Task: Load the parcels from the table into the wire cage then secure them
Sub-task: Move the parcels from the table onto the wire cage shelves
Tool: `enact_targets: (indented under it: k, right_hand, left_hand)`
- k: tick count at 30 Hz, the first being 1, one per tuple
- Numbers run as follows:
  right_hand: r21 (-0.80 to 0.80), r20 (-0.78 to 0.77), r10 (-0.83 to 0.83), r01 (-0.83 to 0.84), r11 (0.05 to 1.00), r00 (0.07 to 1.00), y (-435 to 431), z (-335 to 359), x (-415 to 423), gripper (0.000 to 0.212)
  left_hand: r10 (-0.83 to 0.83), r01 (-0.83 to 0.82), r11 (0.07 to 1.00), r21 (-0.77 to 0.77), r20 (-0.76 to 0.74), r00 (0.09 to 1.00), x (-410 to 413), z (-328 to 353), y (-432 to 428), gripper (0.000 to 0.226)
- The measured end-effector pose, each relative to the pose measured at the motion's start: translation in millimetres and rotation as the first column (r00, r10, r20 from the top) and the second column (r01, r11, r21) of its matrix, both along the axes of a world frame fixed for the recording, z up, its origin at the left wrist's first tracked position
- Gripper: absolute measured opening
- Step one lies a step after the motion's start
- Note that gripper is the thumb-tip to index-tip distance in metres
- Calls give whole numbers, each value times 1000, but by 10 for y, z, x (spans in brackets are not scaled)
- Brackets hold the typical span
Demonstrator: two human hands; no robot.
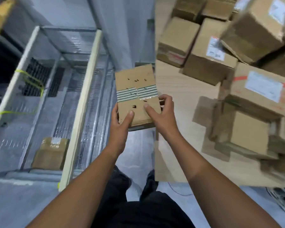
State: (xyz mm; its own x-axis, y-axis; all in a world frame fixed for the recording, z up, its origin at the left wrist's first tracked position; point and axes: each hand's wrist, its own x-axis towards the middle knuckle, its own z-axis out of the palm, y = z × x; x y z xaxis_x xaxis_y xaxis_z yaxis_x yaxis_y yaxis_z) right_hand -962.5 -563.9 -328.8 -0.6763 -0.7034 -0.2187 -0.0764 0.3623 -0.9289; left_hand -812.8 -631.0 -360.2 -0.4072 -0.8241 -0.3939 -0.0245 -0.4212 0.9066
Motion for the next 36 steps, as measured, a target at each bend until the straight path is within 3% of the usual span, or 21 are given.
enact_targets:
  k: [3, 7, 10, 18, 23, 29, 33, 36]
  right_hand:
    - [28, -19, 147, -147, 989, 989, -487, 8, 335, 70]
    - [104, 2, 344, -343, 934, 939, -1166, 51, 918, 81]
    - [72, 68, 497, -501, 863, 865, -1692, 108, 1375, 85]
    - [91, 15, 755, -753, 652, 656, -2749, -31, 2523, 84]
    - [149, 16, 870, -862, 485, 493, -3258, -299, 2862, 86]
    - [251, 60, 946, -922, 295, 319, -4054, -834, 2986, 79]
    - [307, 150, 947, -924, 227, 283, -4643, -1318, 2979, 79]
    - [336, 192, 942, -920, 199, 274, -5091, -1843, 2991, 76]
  left_hand:
    - [90, -91, 994, -62, -10, 996, 464, 1, -316, 86]
    - [257, -258, 959, -120, -26, 966, 1136, -3, -770, 75]
    - [419, -420, 903, -90, -35, 907, 1636, -52, -1061, 70]
    - [677, -670, 736, -98, 55, 734, 2635, -244, -1569, 71]
    - [739, -740, 673, -12, 55, 671, 2898, -451, -1745, 77]
    - [792, -811, 581, 63, 187, 582, 2928, -739, -2295, 79]
    - [758, -805, 570, 164, 273, 593, 2941, -1109, -2788, 86]
    - [741, -820, 555, 142, 364, 564, 2943, -1527, -3128, 84]
